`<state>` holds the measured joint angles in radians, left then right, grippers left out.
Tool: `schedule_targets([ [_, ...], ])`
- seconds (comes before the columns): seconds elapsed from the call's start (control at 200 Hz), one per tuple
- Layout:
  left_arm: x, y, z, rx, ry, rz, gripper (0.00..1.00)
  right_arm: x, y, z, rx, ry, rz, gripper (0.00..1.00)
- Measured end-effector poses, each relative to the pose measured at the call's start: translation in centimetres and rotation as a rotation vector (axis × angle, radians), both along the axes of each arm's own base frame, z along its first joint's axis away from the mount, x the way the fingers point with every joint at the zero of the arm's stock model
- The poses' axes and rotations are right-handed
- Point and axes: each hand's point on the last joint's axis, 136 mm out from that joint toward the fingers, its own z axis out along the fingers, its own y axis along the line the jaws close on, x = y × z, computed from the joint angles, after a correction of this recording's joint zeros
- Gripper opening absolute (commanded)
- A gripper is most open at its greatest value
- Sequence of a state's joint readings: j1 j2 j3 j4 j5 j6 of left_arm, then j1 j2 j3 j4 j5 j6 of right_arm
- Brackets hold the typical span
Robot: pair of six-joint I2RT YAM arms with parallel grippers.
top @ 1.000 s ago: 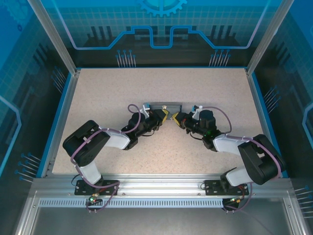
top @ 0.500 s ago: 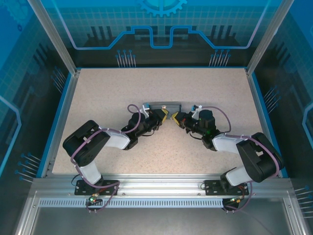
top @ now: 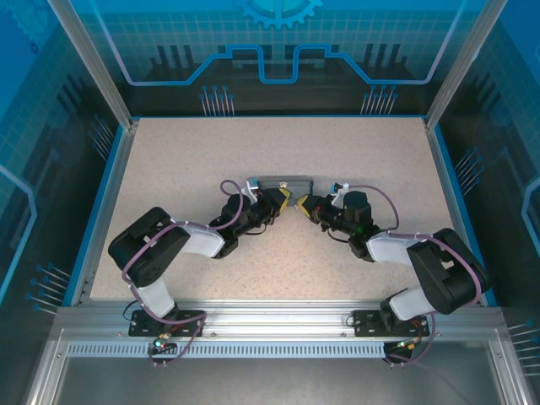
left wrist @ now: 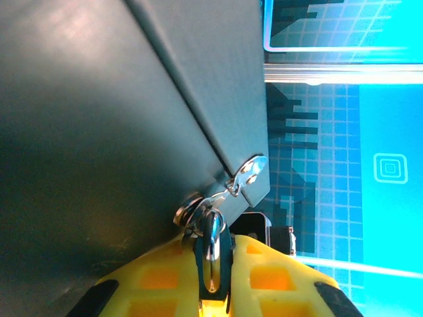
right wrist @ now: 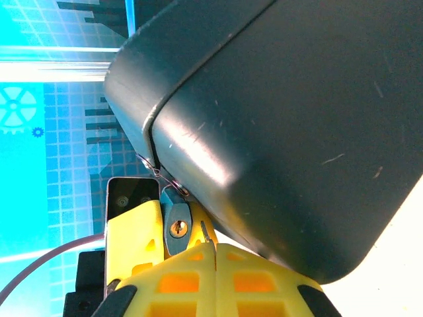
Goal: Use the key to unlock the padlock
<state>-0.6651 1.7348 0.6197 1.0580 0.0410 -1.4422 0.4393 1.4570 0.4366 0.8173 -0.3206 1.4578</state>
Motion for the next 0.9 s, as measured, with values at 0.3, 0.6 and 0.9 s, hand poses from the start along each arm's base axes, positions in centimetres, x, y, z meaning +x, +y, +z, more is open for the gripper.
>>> schedule_targets([
  [0.3, 0.0, 0.0, 0.0, 0.001, 0.001, 0.0, 0.0, -0.2, -0.1, -0.5, -0.005, 0.01, 0.0, 0.0],
  [0.6, -0.2, -0.2, 0.0, -0.002, 0.003, -0.015, 0.0, -1.3, -0.8, 0.1, -0.029, -0.026, 0.004, 0.0],
  [0.9, -0.7, -0.6, 0.0, -0.016, 0.017, -0.053, 0.0, -1.7, -1.3, 1.7, -0.051, -0.098, -0.002, 0.0],
])
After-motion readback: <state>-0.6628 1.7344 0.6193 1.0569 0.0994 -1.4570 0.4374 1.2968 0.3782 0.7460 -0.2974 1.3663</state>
